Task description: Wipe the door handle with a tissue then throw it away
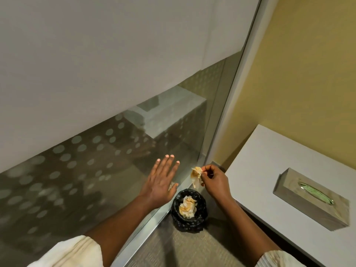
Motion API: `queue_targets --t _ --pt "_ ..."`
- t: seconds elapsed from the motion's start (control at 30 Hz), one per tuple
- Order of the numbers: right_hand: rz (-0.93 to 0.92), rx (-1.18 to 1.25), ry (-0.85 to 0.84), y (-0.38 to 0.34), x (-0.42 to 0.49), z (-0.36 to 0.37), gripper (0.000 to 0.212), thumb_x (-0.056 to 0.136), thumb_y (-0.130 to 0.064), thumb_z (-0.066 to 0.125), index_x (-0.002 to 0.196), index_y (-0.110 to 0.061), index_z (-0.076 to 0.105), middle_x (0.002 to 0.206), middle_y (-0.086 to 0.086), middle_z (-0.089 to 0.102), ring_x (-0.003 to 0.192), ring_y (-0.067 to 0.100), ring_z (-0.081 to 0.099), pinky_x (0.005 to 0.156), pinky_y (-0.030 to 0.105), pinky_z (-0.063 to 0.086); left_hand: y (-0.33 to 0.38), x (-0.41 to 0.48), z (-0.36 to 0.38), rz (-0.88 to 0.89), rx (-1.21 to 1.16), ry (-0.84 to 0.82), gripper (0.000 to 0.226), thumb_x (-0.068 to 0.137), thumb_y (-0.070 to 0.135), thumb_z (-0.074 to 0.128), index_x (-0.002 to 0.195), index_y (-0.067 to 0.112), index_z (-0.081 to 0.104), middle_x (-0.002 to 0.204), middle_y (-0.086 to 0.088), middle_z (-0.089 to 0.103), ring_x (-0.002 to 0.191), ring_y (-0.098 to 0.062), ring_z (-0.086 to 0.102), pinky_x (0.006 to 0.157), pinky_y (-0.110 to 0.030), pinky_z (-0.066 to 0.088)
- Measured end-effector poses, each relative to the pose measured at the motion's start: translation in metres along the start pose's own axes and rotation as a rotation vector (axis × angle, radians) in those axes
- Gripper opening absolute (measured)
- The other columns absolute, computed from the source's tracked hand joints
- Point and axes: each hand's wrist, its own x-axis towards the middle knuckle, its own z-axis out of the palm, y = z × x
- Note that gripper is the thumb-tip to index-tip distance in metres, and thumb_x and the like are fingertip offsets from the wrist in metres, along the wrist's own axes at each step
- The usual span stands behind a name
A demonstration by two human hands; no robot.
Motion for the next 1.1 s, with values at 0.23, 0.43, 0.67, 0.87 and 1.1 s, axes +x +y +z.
queue_targets --t 0.23,0.43,0.67,0.87,1.1 --pt "0.079 -0.062 -0.025 0.066 0.04 0.035 0.009 0.092 -0.015 0.064 0.095 -0.023 0.066 0.084 -0.008 0.07 0.073 0.005 0.065 0.062 0.015 0.048 -0.008 0.027 0.079 -0.023 -0.103 -0.038 0.076 0.098 0.047 0.045 0.163 0.007 0.044 0.17 -0.021 0.036 0.159 -0.035 0.027 0.13 -0.04 -0.001" --pt "0.13 -0.102 -0.033 0.15 0.066 0.082 0.008 0.093 -0.012 0.063 0.097 -0.018 0.065 0.086 -0.005 0.068 0.075 0.003 0.062 0.058 0.009 0.043 -0.009 0.036 0.168 -0.078 -0.183 -0.01 0.075 0.108 0.045 0.042 0.169 0.016 0.01 0.178 -0.009 0.003 0.166 -0.027 0.001 0.131 -0.035 -0.014" --pt "0.244 -0.075 -0.027 0.262 0.105 0.142 0.014 0.095 -0.009 0.058 0.096 -0.019 0.067 0.086 -0.006 0.069 0.077 0.008 0.064 0.067 0.025 0.051 -0.02 0.041 0.294 -0.113 -0.146 -0.161 0.082 0.111 0.051 0.034 0.166 0.025 -0.021 0.176 -0.003 -0.025 0.162 -0.019 -0.028 0.121 -0.029 -0.036" --pt "0.286 -0.115 0.006 0.358 0.131 0.19 0.015 0.096 -0.016 0.057 0.091 -0.03 0.059 0.08 -0.011 0.066 0.068 0.002 0.061 0.054 0.015 0.043 -0.029 0.038 0.39 -0.135 -0.151 -0.23 0.081 0.112 0.052 0.033 0.171 0.022 -0.013 0.176 -0.005 -0.024 0.161 -0.02 -0.029 0.12 -0.029 -0.036" --pt "0.454 -0.197 -0.22 0.449 0.154 0.232 0.043 0.098 -0.021 0.051 0.141 -0.024 0.048 0.136 0.004 0.062 0.114 0.028 0.062 0.092 0.03 0.046 -0.037 0.028 0.474 -0.124 -0.124 -0.259 0.083 0.11 0.054 0.033 0.172 0.021 -0.012 0.174 -0.006 -0.026 0.16 -0.02 -0.029 0.12 -0.029 -0.037"
